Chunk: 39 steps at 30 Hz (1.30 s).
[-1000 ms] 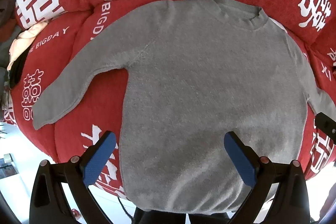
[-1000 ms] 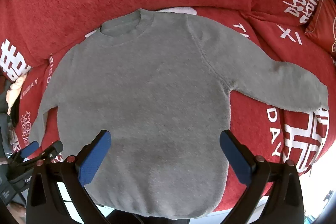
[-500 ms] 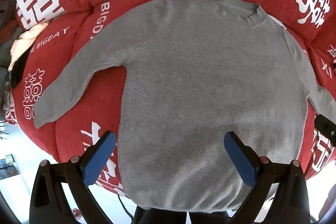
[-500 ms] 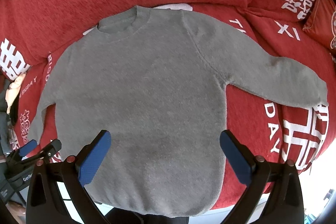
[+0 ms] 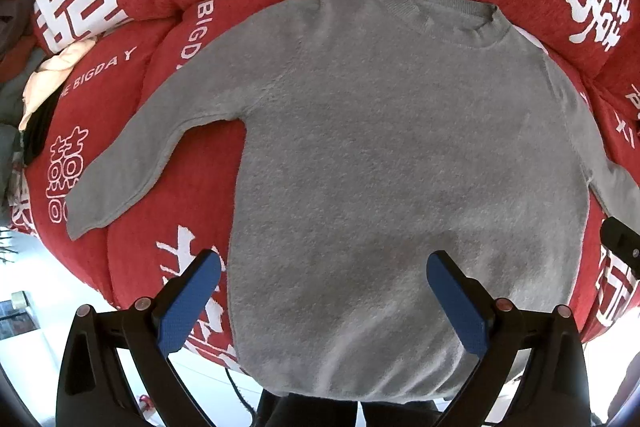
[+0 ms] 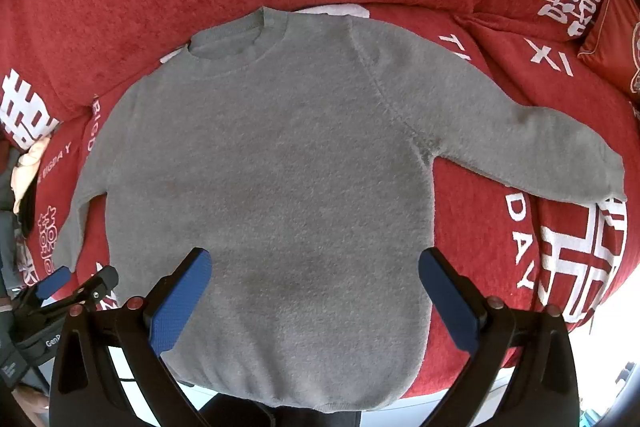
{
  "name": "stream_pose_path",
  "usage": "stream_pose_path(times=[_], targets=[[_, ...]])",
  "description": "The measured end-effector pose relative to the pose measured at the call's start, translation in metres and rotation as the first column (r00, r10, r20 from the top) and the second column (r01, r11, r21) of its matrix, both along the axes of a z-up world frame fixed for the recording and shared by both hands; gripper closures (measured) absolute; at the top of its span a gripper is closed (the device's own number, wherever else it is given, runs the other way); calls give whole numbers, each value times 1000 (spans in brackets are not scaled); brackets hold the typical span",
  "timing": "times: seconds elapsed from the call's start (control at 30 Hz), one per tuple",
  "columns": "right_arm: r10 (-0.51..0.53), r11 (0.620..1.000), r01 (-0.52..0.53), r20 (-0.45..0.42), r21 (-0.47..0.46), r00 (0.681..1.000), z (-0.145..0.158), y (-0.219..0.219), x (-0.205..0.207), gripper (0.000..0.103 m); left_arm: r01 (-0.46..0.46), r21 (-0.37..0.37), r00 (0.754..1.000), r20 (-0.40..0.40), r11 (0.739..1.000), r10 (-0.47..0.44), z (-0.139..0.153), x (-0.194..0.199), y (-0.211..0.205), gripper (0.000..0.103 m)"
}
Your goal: Fold small clothes
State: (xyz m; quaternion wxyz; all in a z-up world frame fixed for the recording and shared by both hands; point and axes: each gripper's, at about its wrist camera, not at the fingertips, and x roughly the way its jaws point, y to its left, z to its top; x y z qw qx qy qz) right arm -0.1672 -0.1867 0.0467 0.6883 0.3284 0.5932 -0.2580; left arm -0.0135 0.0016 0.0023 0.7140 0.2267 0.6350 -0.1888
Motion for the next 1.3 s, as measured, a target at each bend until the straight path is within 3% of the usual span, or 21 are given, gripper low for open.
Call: stream_pose_path(times=[0.3,0.5,0.73,1.3], targets=[[7,1000,-7,-2,3,1000,-2,3,2,0,4,1,1000,-23,1000,-4,0,1,-1,0],[14,1000,-14,-6,-1,1000,-3,6,4,0,29,7,999,16,1000,-29,1,-1,-1,0],[21,1000,-21,-18,-4,1000,-5,8,6,0,35,-18,999,6,999,-35,0,-2,0,0],[60,998,-61,-45,-5,997,-13,33,26,0,7,-25,997,-71,1000,-8,-12,16,29,0]])
